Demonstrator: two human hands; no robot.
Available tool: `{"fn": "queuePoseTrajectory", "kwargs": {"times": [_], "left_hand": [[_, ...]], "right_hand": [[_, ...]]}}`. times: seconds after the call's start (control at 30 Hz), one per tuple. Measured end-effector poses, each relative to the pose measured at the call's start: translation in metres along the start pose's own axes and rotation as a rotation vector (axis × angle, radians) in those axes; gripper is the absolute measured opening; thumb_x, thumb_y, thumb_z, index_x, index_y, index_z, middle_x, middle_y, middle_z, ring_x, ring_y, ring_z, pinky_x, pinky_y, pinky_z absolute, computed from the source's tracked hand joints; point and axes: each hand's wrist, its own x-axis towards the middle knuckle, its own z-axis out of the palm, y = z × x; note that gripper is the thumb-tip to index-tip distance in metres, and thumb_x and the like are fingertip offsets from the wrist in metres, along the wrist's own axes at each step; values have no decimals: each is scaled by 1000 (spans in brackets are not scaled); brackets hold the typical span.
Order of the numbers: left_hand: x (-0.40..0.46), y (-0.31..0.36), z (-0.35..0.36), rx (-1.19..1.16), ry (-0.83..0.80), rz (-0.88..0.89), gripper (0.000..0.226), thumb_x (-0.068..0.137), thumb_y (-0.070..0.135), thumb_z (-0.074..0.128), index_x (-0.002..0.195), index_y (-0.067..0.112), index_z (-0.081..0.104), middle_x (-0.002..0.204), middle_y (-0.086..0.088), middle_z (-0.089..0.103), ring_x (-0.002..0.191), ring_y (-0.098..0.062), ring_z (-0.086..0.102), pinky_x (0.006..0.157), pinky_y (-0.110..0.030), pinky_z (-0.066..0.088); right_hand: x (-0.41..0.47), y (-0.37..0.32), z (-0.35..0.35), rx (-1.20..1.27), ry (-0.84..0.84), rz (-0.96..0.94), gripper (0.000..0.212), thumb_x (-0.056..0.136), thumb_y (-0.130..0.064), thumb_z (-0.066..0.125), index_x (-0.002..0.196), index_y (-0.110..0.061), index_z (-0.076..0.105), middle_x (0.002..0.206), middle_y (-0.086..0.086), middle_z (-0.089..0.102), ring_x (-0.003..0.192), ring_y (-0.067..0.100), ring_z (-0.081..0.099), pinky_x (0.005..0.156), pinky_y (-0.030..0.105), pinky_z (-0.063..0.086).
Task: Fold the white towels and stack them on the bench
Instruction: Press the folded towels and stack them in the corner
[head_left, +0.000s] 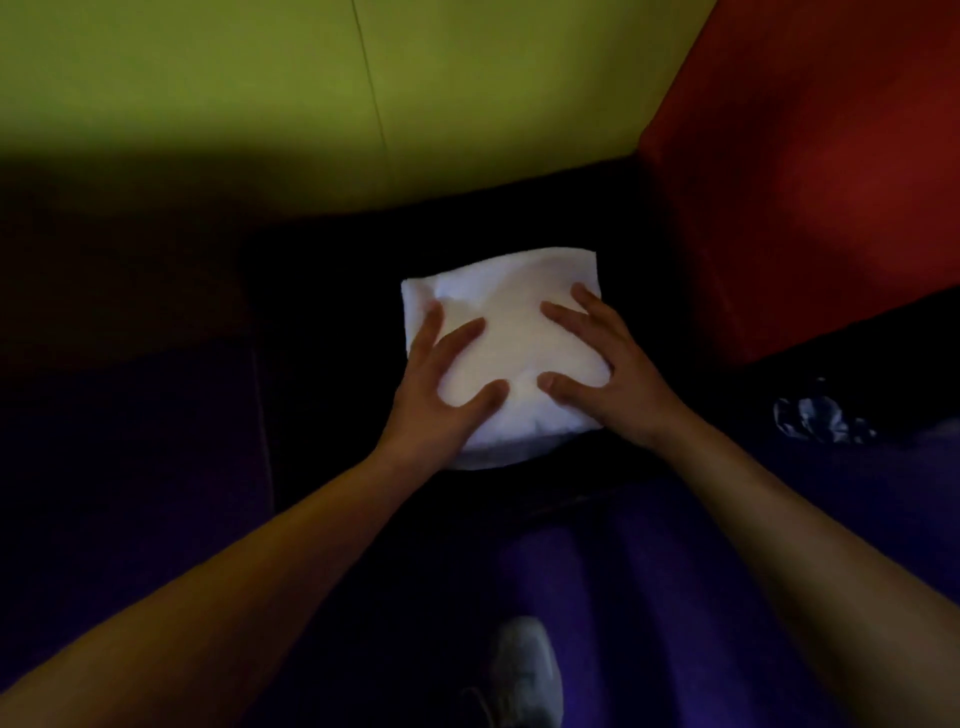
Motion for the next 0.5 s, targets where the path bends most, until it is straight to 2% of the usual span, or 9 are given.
{"fn": "queuePoseTrajectory", "kwargs": {"times": [0.07,0.13,0.27,0.3,0.4,0.5], "left_hand": [[8,-22,16,-19,5,-2,63,83,29,80,139,40,51,162,13,18,143,1,23,109,-14,25],[16,-38,28,-31,12,13,64,82,34,80,140,39,52,161,13,19,143,-1,25,113,-19,25],[37,-50,46,-56,9,66,69,72,58,67,138,44,49,162,13,19,145,-2,25,114,-15,23],[42,-54,51,-72,15,74,68,72,58,66,136,48,47,162,13,19,146,-3,25,114,-16,23],[51,-73,77,-104,-36,64,70,78,49,72,136,58,34,163,13,11,146,-5,22,120,-27,24],[52,-92,104,85,-159,-84,80,91,43,68,155,38,21,155,20,-8,149,-8,5,124,-39,14]], "right_hand": [[11,22,7,-23,-2,-11,70,84,-38,76,146,-44,44,163,-17,15,143,-3,19,106,8,20],[20,38,12,-53,6,-25,70,83,-38,77,146,-42,45,163,-14,18,145,0,19,111,13,19],[35,57,9,-103,42,-42,69,84,-35,76,146,-38,46,164,-11,18,146,2,18,108,3,13],[39,62,9,-134,45,-42,69,86,-36,75,147,-38,44,165,-9,16,147,4,17,111,7,13],[51,77,15,-407,-80,58,67,96,-49,57,155,-43,26,168,-7,-4,153,21,3,124,34,9],[58,86,30,-766,-301,208,67,102,-58,33,157,-44,-3,166,-3,-20,153,32,-10,123,45,0]]}}
